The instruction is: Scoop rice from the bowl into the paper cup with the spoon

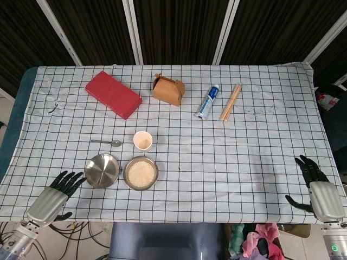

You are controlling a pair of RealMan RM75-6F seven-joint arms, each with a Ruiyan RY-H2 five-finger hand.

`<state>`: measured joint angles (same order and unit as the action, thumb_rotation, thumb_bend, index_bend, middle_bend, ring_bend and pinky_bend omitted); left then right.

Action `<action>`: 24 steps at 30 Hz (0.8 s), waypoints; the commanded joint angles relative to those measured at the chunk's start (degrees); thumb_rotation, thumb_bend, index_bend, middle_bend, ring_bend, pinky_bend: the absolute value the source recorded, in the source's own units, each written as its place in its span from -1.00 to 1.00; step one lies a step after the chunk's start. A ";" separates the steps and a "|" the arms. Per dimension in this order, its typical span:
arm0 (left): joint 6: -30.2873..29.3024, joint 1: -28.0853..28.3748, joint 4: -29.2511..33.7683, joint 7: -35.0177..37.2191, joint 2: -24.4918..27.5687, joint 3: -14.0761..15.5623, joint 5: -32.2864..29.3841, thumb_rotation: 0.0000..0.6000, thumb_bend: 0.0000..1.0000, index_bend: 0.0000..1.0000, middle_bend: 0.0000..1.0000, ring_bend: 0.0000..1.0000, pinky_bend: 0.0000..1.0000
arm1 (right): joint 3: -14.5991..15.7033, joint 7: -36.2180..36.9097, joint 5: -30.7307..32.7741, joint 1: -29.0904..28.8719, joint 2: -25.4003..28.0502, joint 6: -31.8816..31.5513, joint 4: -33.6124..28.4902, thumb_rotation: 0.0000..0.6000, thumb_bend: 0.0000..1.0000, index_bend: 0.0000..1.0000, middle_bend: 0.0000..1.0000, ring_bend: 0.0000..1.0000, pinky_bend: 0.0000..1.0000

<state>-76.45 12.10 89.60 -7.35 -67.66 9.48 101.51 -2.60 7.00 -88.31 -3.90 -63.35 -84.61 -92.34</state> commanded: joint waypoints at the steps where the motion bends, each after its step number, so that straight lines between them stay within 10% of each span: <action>1: 0.04 0.00 -0.04 -0.02 -0.01 -0.01 -0.06 1.00 -0.93 -1.00 -1.00 -1.00 -1.00 | 0.02 -0.14 -0.25 0.03 -0.18 -0.30 0.24 1.00 -0.77 -1.00 -1.00 -1.00 -0.63; 24: -0.55 -0.20 1.43 -0.08 0.14 -2.52 -3.64 1.00 -0.93 -1.00 -1.00 -1.00 -1.00 | -0.34 1.13 1.40 -0.35 -0.23 0.99 -0.34 1.00 -0.78 -1.00 -1.00 -1.00 -0.63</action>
<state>-76.97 11.80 90.68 -7.06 -67.62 7.37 98.26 -2.92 8.09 -86.93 -4.25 -63.59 -83.61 -92.64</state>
